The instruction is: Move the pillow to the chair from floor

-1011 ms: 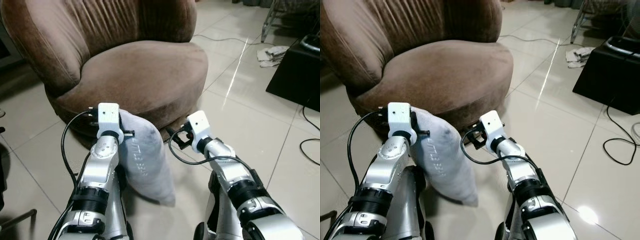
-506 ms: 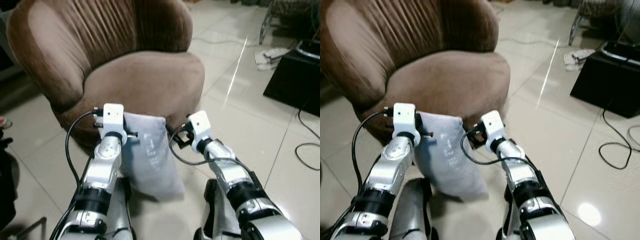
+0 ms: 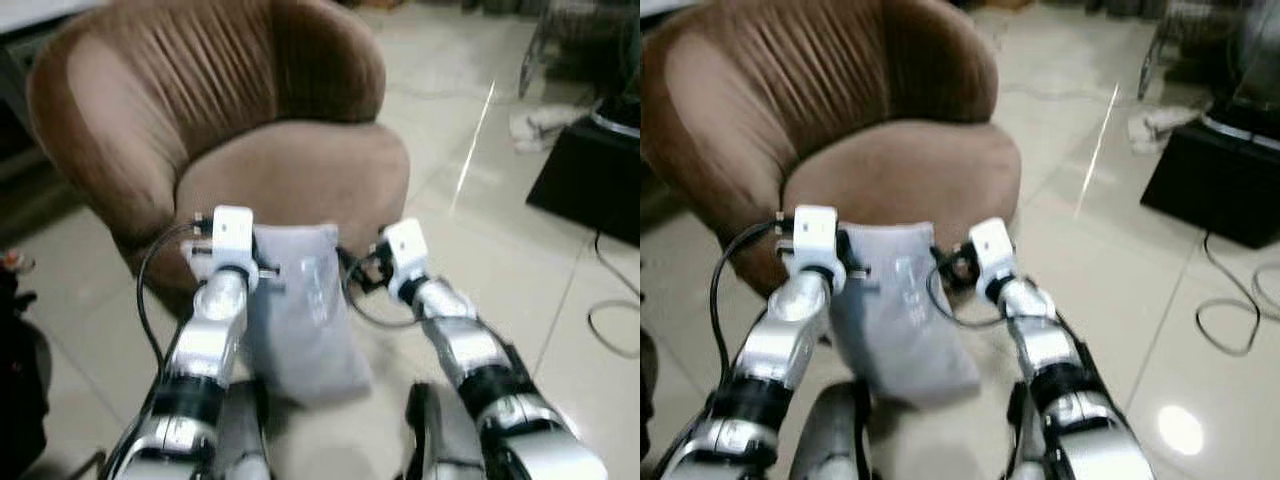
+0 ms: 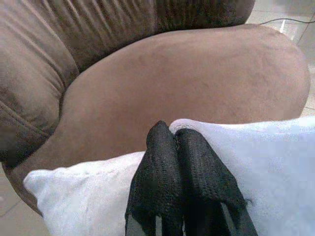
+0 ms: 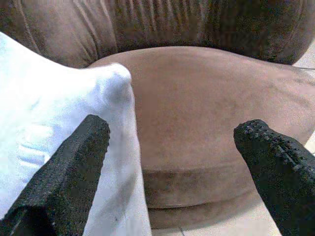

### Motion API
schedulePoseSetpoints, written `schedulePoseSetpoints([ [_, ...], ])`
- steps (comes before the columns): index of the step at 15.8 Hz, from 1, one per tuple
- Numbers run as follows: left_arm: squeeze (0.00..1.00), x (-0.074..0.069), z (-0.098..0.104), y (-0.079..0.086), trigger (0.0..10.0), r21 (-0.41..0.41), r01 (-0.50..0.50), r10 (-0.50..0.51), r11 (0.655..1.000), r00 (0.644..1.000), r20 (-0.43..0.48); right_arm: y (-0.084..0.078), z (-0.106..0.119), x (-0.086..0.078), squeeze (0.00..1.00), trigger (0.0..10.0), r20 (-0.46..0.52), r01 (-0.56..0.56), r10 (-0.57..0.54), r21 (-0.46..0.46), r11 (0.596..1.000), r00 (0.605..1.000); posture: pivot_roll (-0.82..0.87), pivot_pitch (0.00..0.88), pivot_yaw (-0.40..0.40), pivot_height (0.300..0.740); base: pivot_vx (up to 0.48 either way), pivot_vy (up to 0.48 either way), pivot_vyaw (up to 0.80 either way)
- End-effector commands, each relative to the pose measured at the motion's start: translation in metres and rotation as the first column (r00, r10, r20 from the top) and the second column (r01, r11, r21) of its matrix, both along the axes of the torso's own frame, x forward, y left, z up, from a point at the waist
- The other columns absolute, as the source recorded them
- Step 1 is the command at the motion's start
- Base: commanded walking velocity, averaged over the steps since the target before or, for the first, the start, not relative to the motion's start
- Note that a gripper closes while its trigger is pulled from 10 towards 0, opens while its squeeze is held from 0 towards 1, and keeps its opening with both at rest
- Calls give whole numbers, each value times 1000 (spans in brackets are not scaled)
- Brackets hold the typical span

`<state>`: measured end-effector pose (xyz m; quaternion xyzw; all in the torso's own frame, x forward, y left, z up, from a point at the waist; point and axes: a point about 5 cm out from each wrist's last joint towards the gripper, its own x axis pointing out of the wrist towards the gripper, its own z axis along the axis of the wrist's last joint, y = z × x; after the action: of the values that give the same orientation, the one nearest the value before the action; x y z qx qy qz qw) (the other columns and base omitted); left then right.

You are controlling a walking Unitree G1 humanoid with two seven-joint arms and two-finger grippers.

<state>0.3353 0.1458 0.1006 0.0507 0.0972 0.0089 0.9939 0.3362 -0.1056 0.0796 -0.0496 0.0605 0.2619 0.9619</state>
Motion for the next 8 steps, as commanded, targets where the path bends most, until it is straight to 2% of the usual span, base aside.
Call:
schedulePoseSetpoints([
  [1, 0, 6, 15, 8, 10000, 14, -13, 12, 1000, 998, 63, -8, 7, 1, 0, 10000, 9, -37, 37, 3, 999, 999, -59, 0, 60, 613, 0, 0, 0],
  [2, 0, 6, 15, 10, 10000, 19, -15, 14, 1000, 998, 63, -11, 9, 0, 0, 10000, 10, -75, 75, -8, 997, 997, -61, 0, 63, 618, 0, 0, 0],
  [3, 0, 7, 16, 13, 10000, 27, -18, 16, 999, 998, 65, -21, 17, -1, 0, 10000, 13, -154, 155, -37, 987, 988, -64, 0, 64, 628, 0, 0, 0],
  [4, 0, 8, 15, 18, 10000, 44, -18, 15, 999, 998, 61, -46, 37, -1, 0, 10000, -3, -283, 284, -103, 954, 959, -73, 0, 65, 643, 0, 0, 0],
  [5, 0, 8, 15, 20, 10000, 50, -17, 14, 999, 998, 59, -55, 44, -1, 0, 10000, -8, -315, 317, -134, 940, 949, -82, 0, 64, 648, 0, 0, 0],
  [6, 0, 11, 14, 23, 10000, 68, -3, -1, 998, 999, 54, -80, 70, 4, 0, 10000, -27, -372, 375, -207, 905, 927, -93, 0, 59, 663, 0, 0, 0],
  [8, 0, 14, 16, 24, 10000, 73, 13, -17, 997, 998, 56, -96, 94, 9, 0, 10000, -40, -402, 406, -259, 878, 913, -101, 0, 49, 678, 0, 0, 0],
])
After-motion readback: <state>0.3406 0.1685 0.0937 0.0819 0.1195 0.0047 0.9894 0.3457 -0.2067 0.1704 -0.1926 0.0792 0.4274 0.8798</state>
